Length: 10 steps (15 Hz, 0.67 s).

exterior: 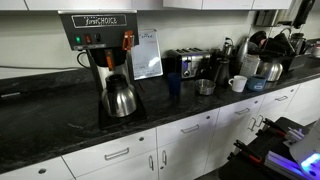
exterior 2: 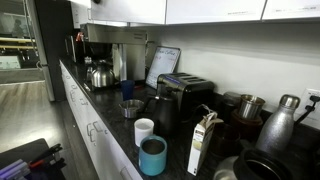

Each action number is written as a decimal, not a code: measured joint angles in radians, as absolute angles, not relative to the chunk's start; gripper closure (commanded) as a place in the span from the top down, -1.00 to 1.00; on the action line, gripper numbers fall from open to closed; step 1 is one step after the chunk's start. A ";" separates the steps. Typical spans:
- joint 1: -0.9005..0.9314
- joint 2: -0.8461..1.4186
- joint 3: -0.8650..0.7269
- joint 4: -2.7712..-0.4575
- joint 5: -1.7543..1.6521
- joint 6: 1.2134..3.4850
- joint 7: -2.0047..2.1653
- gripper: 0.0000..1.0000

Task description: Close the cupboard

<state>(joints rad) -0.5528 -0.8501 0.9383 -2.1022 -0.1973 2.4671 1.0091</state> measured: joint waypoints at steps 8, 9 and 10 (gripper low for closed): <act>-0.555 -0.834 0.937 -2.098 -0.201 2.475 1.009 -0.93; -0.556 -0.830 0.939 -2.095 -0.203 2.474 1.009 -0.70; -0.553 -0.834 0.940 -2.091 -0.207 2.461 1.015 -0.70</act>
